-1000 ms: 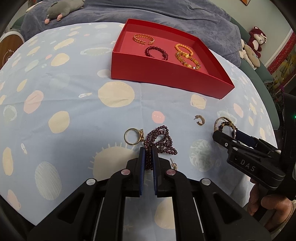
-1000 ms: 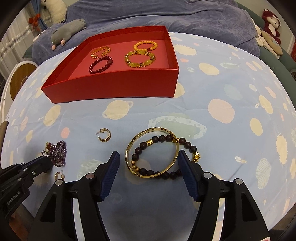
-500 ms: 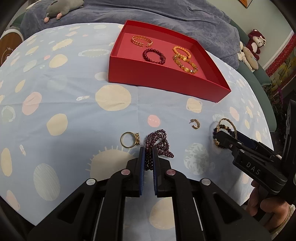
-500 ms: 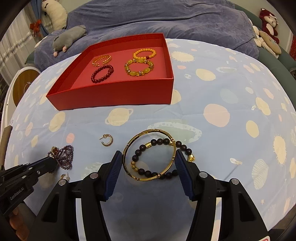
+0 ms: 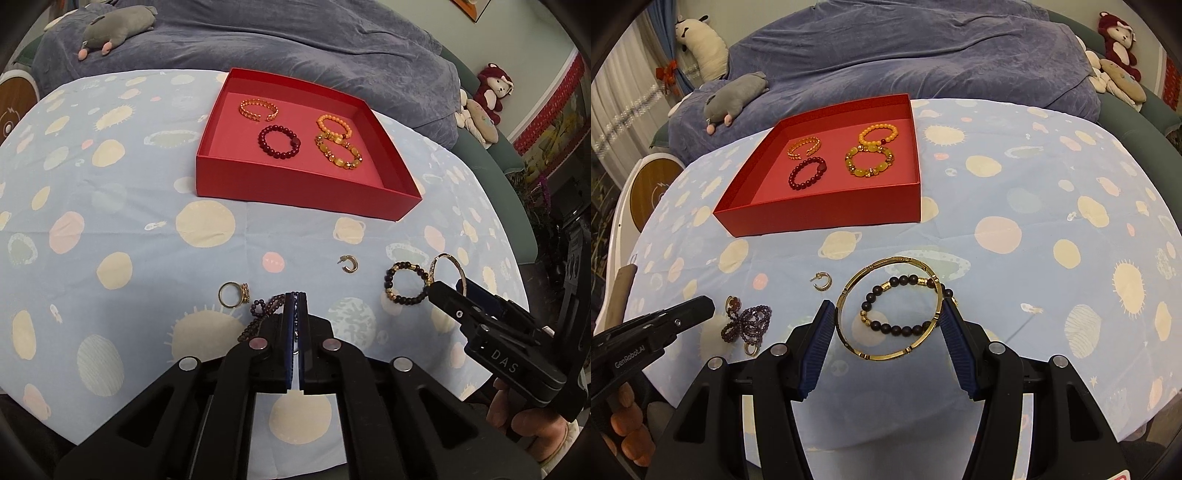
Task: Organize jewelry
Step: 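Hold the beaded bow in the left tool while the right tool grasps the gold bangle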
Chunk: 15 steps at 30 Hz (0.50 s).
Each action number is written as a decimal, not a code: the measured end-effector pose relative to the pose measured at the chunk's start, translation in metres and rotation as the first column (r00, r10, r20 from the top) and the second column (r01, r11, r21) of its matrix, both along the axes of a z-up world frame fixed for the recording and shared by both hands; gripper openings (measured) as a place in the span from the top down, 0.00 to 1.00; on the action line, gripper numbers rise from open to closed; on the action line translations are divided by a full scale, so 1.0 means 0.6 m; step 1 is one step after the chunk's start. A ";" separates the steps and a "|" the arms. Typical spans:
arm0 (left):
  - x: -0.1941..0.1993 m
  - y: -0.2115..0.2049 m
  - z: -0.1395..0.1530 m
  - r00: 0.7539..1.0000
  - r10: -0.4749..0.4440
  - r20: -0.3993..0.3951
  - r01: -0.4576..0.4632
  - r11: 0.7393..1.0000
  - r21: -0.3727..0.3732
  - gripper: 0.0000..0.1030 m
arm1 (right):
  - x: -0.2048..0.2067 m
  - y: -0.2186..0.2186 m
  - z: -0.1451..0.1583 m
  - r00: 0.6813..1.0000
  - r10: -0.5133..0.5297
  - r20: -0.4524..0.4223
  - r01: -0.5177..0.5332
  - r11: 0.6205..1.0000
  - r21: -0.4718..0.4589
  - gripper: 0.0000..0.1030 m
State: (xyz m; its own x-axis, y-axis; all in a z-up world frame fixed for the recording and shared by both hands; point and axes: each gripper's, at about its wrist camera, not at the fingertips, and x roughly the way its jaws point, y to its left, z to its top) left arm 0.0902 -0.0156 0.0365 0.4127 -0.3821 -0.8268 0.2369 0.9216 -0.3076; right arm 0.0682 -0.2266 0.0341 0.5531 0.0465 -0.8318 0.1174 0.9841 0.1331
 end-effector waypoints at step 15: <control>0.007 -0.022 -0.066 0.999 -0.014 -0.029 0.017 0.994 0.110 0.82 | -0.006 0.000 -0.014 1.000 0.002 -0.025 -0.002 1.000 0.013 0.46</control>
State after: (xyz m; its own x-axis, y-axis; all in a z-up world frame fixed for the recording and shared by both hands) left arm 0.0942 -0.0289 -0.0032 0.3835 -0.2943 -0.8754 0.2442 0.9464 -0.2112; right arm 0.0643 -0.2263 0.0258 0.5321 0.0581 -0.8447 0.1190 0.9826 0.1426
